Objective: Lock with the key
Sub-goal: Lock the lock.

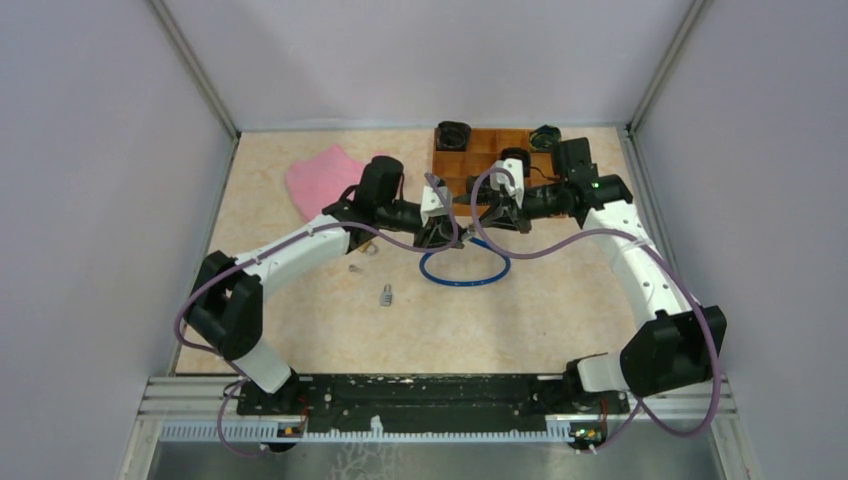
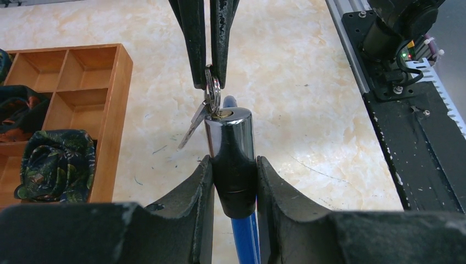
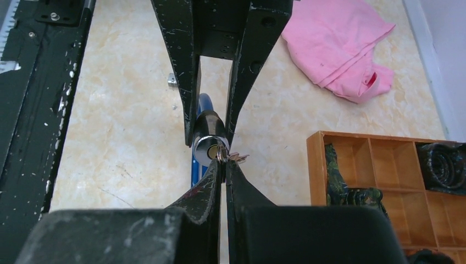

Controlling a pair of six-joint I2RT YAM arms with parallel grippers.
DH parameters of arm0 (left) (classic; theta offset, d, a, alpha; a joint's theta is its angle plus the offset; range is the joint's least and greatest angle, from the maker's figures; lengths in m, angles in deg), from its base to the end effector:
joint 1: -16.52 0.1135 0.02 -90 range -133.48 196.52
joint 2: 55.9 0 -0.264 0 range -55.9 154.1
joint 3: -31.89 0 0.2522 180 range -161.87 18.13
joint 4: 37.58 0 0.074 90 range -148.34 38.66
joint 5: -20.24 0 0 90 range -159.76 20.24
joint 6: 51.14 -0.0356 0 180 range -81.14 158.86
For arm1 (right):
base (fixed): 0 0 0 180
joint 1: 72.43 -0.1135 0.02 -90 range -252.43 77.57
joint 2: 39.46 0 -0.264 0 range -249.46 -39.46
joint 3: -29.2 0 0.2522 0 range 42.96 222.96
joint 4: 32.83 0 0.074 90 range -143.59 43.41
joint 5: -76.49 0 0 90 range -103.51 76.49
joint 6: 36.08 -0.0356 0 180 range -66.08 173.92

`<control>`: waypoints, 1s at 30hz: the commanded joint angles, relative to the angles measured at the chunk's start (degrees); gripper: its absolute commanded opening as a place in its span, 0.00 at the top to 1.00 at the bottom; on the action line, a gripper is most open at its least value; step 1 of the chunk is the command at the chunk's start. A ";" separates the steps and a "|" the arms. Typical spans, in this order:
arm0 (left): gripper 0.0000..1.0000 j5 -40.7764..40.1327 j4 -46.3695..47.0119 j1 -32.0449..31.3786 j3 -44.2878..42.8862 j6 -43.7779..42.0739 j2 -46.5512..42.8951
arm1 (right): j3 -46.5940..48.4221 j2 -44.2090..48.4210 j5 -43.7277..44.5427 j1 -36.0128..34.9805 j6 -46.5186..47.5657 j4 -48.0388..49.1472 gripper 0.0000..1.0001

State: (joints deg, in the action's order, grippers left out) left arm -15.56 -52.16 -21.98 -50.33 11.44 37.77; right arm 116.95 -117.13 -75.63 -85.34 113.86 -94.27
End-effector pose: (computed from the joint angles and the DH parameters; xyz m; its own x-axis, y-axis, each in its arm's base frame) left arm 0.2710 -0.2525 0.2853 0.1255 0.2444 -0.9615 0.9877 -0.1222 0.0979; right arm 0.2547 0.0907 0.3447 0.1747 -0.3752 -0.9103 -0.9808 0.0155 -0.1946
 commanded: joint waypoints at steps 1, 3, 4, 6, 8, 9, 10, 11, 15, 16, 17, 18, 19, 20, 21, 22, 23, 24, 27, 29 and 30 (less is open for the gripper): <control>1.00 0.28 -6.13 -0.43 0.82 -2.18 -0.06 | 3.69 1.02 -0.15 2.82 1.02 1.95 1.00; 1.00 -0.23 -6.11 -0.48 1.11 -2.27 -0.19 | 3.41 1.16 -0.31 3.06 0.90 1.89 1.00; 1.00 -0.38 -6.02 -0.44 1.28 -2.26 -0.21 | 3.17 1.12 -0.56 3.07 0.84 1.89 1.00; 1.00 -0.57 -6.00 -0.43 1.40 -2.28 -0.26 | 3.00 1.05 -1.04 3.11 0.79 1.70 1.00; 1.00 -0.74 -6.05 -0.43 1.47 -2.24 -0.09 | 3.28 1.11 -0.73 3.14 0.29 1.86 1.00; 1.00 -0.83 -6.13 -0.43 1.49 -2.27 -0.07 | 3.48 1.12 -0.61 3.30 0.16 1.86 1.00; 1.00 -0.91 -6.27 -0.39 1.52 -2.24 -0.02 | 3.63 1.18 -0.59 3.44 0.12 1.89 1.00; 1.00 -0.91 -6.26 -0.43 1.55 -2.22 0.02 | 3.62 1.20 -0.68 3.64 0.09 1.91 1.00; 1.00 -1.02 -6.16 -0.43 1.47 -2.07 0.03 | 3.36 1.12 -0.98 3.59 -0.10 1.86 1.00; 1.00 -1.06 -6.13 -0.43 1.42 -2.08 0.00 | 3.35 1.12 -0.92 3.59 -0.09 1.84 1.00; 1.00 -1.06 -6.07 -0.42 1.36 -1.97 0.02 | 3.39 1.12 -0.89 3.63 -0.11 1.88 1.00; 1.00 -1.17 -6.12 -0.43 1.32 -1.99 0.02 | 3.43 1.12 -0.69 3.72 -0.10 1.82 1.00; 1.00 -1.22 -6.18 -0.43 1.40 -2.02 0.00 | 3.53 1.18 -0.50 3.74 -0.24 1.80 1.00; 1.00 -1.28 -6.21 -0.43 1.42 -2.00 0.02 | 3.70 1.20 -0.39 3.81 -0.28 1.80 1.00; 1.00 -1.36 -6.20 -0.43 1.41 -2.02 0.02 | 3.72 1.25 -0.41 3.89 -0.37 1.73 1.00; 1.00 -1.41 -6.13 -0.43 1.44 -1.98 0.02 | 3.71 1.29 -0.46 3.94 -0.38 1.65 1.00; 1.00 -1.39 -6.20 -0.43 1.41 -1.86 0.10 | 3.76 1.33 -0.46 3.94 -0.29 1.56 1.00; 1.00 -1.47 -6.21 -0.43 1.36 -1.78 0.10 | 3.69 1.23 -0.53 3.94 -0.27 1.48 1.00; 1.00 -1.49 -6.19 -0.44 1.30 -1.56 0.20 | 4.13 1.12 0.04 4.07 -0.07 0.71 1.00; 1.00 -1.73 -6.15 -0.43 1.43 -1.57 0.12 | 4.54 1.25 0.13 4.54 0.03 0.35 1.00; 1.00 -1.79 -6.14 -0.43 1.45 -1.62 0.11 | 4.75 1.33 0.07 4.74 0.00 0.35 1.00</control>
State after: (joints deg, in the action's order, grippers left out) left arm -17.33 -52.16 -22.36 -50.31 10.54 37.75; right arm 117.30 -117.13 -76.70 -83.22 112.66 -95.95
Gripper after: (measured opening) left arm 0.337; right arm 0.011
